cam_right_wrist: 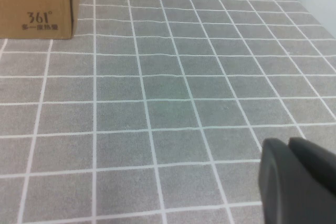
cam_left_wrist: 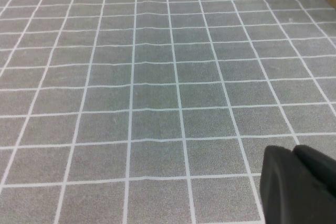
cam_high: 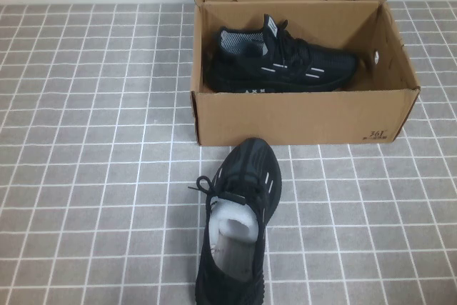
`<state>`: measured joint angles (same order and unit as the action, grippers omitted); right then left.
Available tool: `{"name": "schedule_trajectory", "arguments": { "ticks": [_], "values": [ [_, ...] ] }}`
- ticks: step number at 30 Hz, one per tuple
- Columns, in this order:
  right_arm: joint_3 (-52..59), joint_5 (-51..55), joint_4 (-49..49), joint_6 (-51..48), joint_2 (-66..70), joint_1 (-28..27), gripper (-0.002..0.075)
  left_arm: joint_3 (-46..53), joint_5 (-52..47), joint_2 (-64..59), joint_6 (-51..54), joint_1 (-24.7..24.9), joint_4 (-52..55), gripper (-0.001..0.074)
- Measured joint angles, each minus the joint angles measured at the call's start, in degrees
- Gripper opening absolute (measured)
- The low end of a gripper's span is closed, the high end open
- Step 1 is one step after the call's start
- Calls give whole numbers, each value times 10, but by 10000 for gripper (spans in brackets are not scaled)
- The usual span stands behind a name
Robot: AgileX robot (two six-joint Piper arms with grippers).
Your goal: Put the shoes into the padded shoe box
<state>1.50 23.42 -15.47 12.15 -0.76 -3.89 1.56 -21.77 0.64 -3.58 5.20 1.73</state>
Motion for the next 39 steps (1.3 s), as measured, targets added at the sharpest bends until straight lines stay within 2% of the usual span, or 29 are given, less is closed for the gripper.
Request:
{"name": "schedule_trajectory", "arguments": {
  "ticks": [31, 35, 39],
  "values": [
    [0, 0, 0, 0, 0, 0, -8, 0, 2, 0, 0, 0, 0, -4],
    [0, 0, 0, 0, 0, 0, -8, 0, 23, 0, 0, 0, 0, -4],
    [0, 0, 0, 0, 0, 0, -8, 0, 88, 0, 0, 0, 0, -4]
  ]
}}
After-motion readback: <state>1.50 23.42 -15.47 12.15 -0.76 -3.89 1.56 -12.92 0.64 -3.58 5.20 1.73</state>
